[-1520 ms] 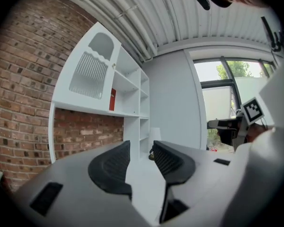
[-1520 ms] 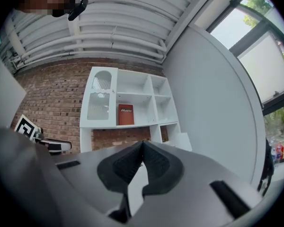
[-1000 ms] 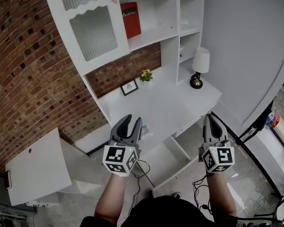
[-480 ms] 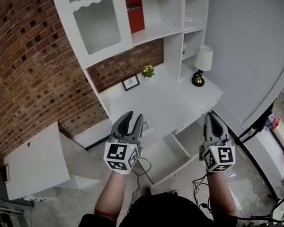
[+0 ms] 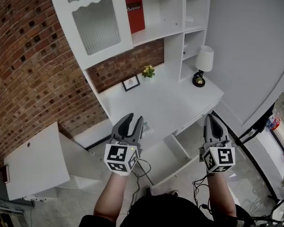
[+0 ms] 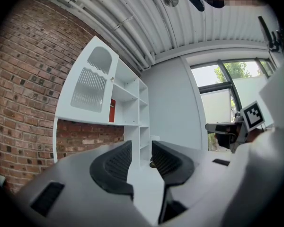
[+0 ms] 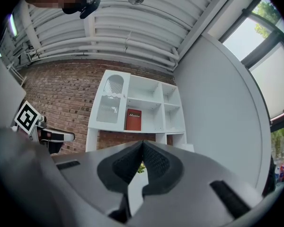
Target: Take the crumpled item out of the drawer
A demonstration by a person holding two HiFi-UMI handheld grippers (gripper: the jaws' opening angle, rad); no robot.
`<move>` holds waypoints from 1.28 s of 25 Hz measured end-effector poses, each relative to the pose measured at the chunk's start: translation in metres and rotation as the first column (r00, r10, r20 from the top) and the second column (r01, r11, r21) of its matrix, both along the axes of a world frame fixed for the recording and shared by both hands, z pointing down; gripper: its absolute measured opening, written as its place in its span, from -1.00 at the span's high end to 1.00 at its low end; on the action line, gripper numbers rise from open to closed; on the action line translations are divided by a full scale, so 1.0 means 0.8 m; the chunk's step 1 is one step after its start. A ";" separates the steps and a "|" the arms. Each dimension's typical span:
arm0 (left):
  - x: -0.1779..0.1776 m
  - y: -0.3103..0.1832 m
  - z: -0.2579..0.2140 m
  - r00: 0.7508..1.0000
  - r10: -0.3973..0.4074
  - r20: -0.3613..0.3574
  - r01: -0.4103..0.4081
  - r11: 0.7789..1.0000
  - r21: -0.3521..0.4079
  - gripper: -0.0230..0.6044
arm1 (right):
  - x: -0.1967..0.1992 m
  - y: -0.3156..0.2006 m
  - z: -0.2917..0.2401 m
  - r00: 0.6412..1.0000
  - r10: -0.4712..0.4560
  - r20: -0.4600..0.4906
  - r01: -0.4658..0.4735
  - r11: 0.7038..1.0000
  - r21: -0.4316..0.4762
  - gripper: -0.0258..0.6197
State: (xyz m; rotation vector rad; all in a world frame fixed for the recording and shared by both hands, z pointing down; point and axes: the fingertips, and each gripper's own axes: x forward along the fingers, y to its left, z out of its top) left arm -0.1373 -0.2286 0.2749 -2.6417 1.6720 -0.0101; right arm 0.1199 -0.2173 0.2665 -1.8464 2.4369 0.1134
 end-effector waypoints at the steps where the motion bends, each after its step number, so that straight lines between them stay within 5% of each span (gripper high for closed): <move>1: 0.001 0.000 0.000 1.000 0.001 0.001 -0.001 1.000 -0.001 0.52 | 0.000 -0.001 0.000 1.000 -0.001 0.001 0.001 1.000 0.000 0.92; 32: -0.005 -0.019 0.018 1.000 0.017 -0.002 -0.017 0.999 -0.038 0.52 | -0.014 -0.017 0.012 1.000 -0.011 -0.024 0.010 1.000 -0.020 0.92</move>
